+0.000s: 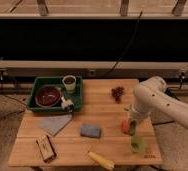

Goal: Place pepper in plastic cup

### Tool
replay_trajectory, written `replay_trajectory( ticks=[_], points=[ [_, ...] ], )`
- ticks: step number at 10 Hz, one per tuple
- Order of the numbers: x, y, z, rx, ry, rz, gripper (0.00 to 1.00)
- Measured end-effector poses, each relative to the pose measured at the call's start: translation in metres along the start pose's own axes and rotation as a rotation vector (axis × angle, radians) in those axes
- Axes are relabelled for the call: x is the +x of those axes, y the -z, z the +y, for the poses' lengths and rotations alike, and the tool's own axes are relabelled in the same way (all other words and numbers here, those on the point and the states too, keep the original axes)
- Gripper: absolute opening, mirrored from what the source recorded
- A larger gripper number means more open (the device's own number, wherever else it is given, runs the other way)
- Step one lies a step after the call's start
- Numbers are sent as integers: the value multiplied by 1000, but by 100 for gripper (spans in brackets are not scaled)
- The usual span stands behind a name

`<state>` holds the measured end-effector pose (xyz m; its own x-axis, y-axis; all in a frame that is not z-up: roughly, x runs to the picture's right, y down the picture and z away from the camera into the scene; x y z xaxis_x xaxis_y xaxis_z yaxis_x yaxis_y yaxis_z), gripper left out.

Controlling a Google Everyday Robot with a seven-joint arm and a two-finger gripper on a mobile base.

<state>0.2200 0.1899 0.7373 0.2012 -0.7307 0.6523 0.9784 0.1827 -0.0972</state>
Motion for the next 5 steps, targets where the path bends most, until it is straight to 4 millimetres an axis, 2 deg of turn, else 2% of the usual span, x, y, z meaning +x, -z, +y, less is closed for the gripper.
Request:
replay_trajectory(
  ticks=[3,5],
  points=[
    [-28,-1,16,-11,10,-22,0],
    [-35,-5,20,-17,18,-32,0]
  ],
)
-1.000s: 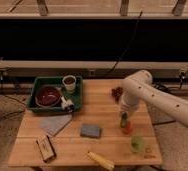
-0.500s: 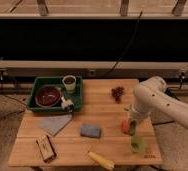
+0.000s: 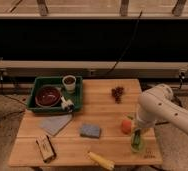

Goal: Place pepper in plastic cup

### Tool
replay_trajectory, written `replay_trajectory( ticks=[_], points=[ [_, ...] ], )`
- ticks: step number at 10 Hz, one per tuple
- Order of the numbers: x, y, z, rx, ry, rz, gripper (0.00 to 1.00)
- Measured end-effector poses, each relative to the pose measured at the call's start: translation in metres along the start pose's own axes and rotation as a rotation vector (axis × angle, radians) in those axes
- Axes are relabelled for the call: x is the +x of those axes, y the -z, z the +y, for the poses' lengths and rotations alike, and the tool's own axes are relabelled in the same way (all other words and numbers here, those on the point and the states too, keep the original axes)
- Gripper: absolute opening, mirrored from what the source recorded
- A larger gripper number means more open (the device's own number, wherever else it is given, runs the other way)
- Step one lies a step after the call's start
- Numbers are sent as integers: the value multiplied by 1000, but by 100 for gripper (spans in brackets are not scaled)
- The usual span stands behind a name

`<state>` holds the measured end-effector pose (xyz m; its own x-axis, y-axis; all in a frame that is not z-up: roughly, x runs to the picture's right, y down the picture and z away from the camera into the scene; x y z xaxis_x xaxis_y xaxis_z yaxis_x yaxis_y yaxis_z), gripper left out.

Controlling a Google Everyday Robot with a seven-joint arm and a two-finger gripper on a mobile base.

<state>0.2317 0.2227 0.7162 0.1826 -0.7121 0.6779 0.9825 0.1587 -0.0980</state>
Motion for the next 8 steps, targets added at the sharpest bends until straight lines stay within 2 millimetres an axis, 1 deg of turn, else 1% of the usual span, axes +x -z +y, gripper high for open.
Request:
replay_trajectory(
  ticks=[1,2,3,4,5,6,8],
  points=[
    [-3,-3,5,-6,-4,-6,0],
    [-5,-5,9,-12,-11,-14,4],
    [-6,-7,13,-16,-19,-21,14],
    [-8,-9,14,-18,-22,-26,22],
    [-11,-9,16,-18,-24,-33,35],
    [-12,-9,16,-18,-24,-36,39],
    [-24,-7,17,-12,-1,-45,65]
  ],
)
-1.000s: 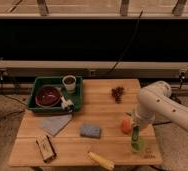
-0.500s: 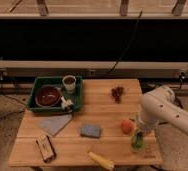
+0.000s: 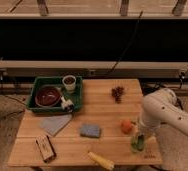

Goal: Place pepper in plastic cup

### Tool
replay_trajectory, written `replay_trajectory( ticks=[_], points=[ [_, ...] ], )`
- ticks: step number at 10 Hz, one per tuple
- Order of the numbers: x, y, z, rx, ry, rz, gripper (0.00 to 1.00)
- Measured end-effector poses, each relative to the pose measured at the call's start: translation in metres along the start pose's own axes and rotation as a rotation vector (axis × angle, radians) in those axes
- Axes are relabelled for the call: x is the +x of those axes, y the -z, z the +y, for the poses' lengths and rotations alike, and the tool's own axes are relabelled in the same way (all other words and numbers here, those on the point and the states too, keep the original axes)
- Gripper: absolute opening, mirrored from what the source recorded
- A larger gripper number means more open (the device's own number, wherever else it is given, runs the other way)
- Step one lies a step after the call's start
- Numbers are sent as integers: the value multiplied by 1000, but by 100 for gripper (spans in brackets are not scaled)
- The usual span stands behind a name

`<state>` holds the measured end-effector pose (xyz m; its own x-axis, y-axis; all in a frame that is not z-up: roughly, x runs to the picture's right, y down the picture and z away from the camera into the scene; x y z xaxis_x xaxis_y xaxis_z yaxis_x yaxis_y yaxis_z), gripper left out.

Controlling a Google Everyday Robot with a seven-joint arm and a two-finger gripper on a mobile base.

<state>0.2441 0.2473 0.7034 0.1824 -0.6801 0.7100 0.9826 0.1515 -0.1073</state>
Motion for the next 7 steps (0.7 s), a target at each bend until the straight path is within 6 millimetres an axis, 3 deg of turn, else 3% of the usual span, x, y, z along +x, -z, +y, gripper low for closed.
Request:
replay_trajectory(
  ticks=[2,7],
  points=[
    [-10,-1,0,9,19,-4,79],
    [-17,-7,-4,30,41,-12,80]
  ],
)
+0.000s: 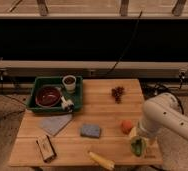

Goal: Place pepper in plastic cup

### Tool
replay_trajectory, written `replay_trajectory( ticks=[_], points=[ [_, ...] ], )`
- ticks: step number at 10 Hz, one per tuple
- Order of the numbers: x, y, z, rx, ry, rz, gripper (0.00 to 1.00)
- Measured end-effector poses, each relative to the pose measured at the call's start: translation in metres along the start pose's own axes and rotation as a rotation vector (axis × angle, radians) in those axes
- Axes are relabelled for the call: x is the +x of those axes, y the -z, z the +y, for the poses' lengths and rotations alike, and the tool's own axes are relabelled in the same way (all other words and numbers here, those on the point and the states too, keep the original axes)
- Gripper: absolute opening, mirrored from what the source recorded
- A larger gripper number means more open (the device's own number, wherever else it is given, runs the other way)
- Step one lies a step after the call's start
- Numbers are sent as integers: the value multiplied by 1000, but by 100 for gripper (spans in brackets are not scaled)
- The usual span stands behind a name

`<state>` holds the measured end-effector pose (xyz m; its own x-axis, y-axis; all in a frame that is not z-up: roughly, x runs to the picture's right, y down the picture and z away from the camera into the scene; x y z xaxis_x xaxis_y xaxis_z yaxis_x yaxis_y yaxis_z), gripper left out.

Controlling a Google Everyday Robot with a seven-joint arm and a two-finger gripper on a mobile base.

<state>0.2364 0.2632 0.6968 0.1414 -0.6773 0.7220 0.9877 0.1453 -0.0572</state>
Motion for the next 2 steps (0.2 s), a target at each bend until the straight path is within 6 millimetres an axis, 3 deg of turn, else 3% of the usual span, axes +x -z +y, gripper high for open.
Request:
replay_trajectory(
  ticks=[2],
  points=[
    [0,0,1,1,-3,2,80]
  ],
)
